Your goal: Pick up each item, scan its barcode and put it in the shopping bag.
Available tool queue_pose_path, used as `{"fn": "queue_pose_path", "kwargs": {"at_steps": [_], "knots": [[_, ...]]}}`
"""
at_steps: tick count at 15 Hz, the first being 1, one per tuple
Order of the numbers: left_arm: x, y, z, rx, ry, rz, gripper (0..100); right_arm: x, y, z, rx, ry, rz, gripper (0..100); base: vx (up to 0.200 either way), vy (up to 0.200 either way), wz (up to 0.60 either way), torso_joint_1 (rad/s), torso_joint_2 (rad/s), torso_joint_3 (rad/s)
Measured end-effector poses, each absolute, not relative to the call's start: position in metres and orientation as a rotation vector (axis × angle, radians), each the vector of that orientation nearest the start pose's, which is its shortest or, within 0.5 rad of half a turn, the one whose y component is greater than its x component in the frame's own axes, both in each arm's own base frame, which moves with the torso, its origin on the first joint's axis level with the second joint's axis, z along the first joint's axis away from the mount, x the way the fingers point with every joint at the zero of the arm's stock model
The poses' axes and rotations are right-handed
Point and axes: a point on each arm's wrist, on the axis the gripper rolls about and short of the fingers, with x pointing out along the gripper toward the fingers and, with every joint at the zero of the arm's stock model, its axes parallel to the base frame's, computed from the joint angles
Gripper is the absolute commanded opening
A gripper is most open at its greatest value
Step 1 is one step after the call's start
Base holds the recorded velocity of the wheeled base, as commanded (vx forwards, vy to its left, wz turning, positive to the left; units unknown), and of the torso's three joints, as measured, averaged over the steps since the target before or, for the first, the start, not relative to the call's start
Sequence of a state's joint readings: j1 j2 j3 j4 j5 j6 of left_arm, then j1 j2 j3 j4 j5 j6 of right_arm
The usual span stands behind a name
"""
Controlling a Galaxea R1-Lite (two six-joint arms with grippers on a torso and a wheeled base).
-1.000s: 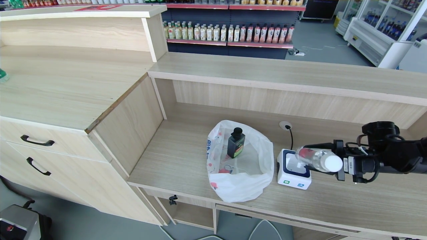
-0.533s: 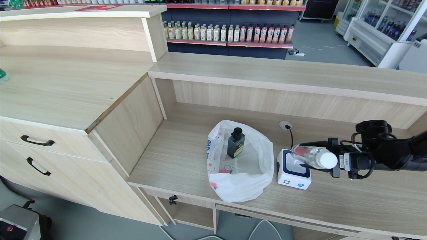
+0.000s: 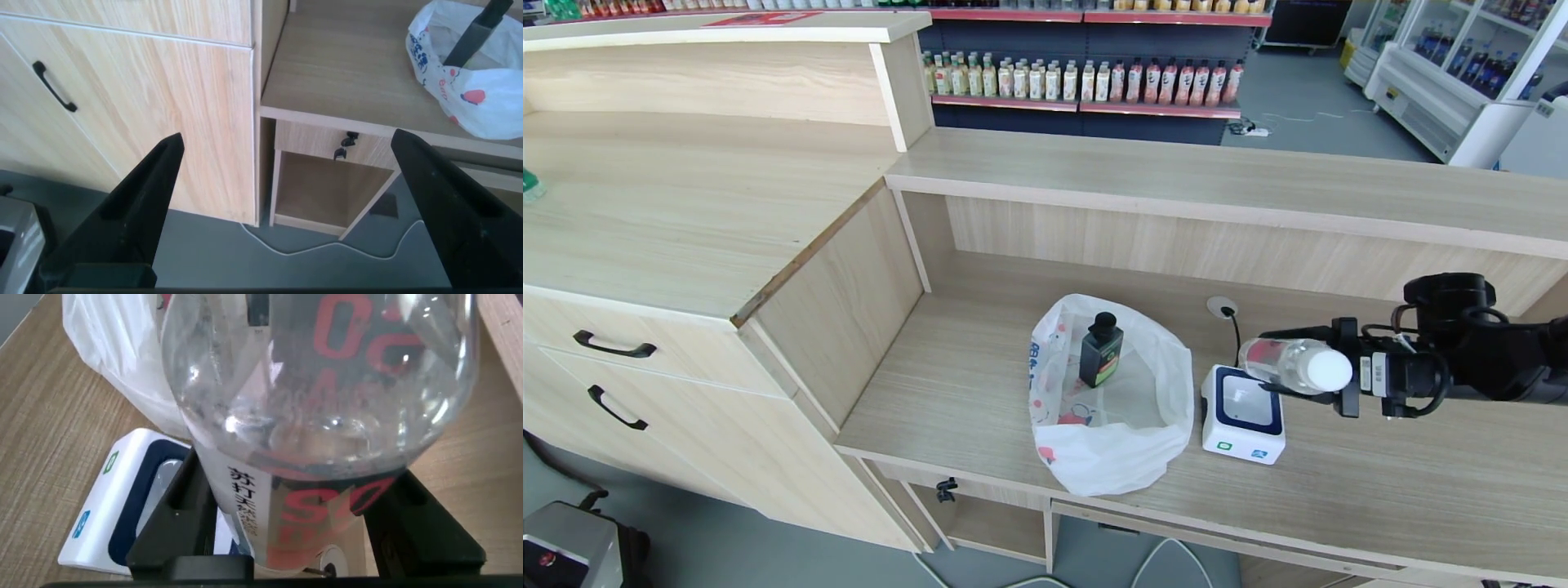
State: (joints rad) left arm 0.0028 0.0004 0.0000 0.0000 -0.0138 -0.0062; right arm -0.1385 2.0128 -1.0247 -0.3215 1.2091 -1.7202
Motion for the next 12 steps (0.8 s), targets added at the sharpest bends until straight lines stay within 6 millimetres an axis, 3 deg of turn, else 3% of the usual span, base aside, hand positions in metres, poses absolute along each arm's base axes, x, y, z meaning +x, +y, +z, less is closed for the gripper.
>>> {"fn": "queue_pose_path", "kwargs": {"at_steps": [4,7,9,12], "knots": [[-0.023,0.0,0.075,-0.006,0.0,-0.011,100,0.334,-0.019,0.157,-0.935,-0.379,1.131,0,0.0,0.0,0.0,0.0,0.0,0.0],[-0.023,0.0,0.075,-0.007,0.0,-0.011,100,0.297,-0.015,0.195,-0.687,-0.181,1.059,0,0.0,0.0,0.0,0.0,0.0,0.0],[-0.023,0.0,0.075,-0.006,0.0,-0.011,100,0.272,-0.016,0.216,-0.558,-0.032,0.88,0,0.0,0.0,0.0,0.0,0.0,0.0],[-0.023,0.0,0.075,-0.006,0.0,-0.011,100,0.243,-0.018,0.232,-0.455,0.104,0.55,0,0.0,0.0,0.0,0.0,0.0,0.0]]}}
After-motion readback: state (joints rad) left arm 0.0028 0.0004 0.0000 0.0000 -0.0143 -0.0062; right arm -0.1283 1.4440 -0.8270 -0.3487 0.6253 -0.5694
